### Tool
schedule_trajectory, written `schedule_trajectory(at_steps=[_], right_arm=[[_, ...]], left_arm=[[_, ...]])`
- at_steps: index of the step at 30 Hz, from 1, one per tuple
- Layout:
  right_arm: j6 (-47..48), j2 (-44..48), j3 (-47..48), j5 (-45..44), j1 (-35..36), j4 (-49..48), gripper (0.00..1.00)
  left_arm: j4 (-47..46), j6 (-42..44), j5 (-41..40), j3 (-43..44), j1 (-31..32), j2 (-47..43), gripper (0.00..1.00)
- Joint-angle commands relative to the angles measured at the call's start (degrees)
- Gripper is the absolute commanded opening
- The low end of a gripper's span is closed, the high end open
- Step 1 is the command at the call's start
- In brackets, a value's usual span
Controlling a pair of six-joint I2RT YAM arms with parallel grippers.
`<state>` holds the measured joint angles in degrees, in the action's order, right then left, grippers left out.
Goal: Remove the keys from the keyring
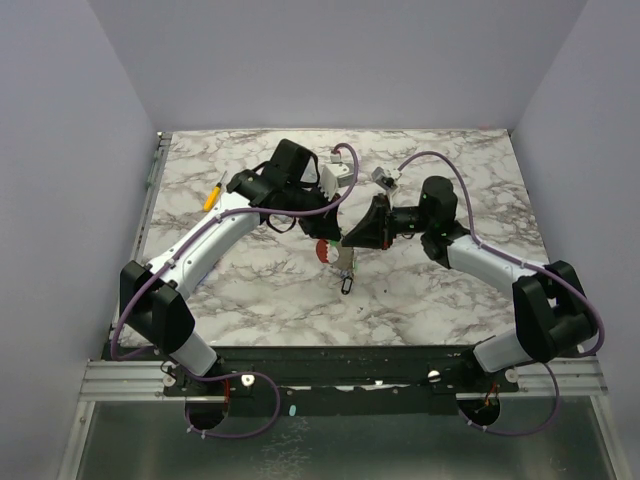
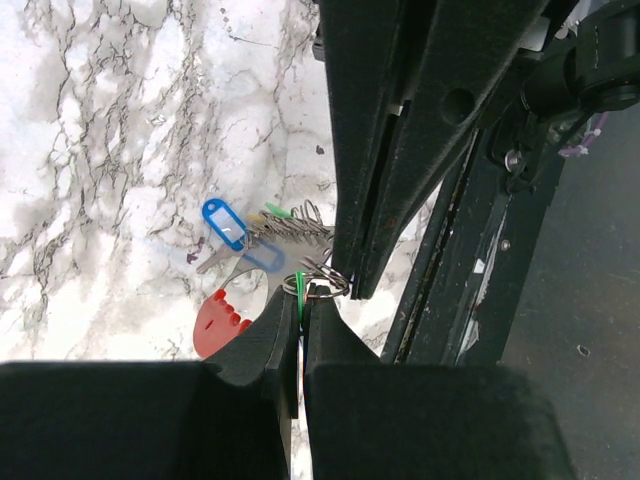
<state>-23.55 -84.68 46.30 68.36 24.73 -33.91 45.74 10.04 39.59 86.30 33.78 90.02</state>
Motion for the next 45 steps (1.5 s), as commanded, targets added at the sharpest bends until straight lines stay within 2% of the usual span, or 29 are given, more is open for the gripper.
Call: schedule_trajectory(at_steps=[1, 20, 26, 33, 42, 45], right_arm=[[5.01, 3.35, -0.14, 2.54, 0.27, 1.22, 0.01], [8.63, 5.32, -0.58, 5.98, 0.25, 2.64, 0.01], [9.44, 5.16, -0.97, 6.55, 0.25, 2.40, 0.01], [11.98, 4.98, 0.29, 5.05, 0.26, 6.49, 0.02], [11.99, 4.59, 2.11, -0.87, 0.28, 10.33, 0.33], [10.81, 3.96, 1.92, -1.66, 0.28, 9.56, 0.40]], left_arm=[[-2.71, -1.03, -2.72, -0.73, -0.48, -1.25, 0.00], [-5.04, -4.00, -12.40, -1.13, -1.58, 0.65, 0.00], [-4.91, -3.55, -10.41, -1.49, -1.59, 0.25, 0.00], [-4.28, -2.33, -4.82, -1.72, -1.63, -0.98, 0.00], [-2.18, 1.69, -2.06, -1.81, -1.52, -2.16, 0.00], [-0.41, 3.96, -1.97, -1.16, -1.02, -2.09, 0.00]])
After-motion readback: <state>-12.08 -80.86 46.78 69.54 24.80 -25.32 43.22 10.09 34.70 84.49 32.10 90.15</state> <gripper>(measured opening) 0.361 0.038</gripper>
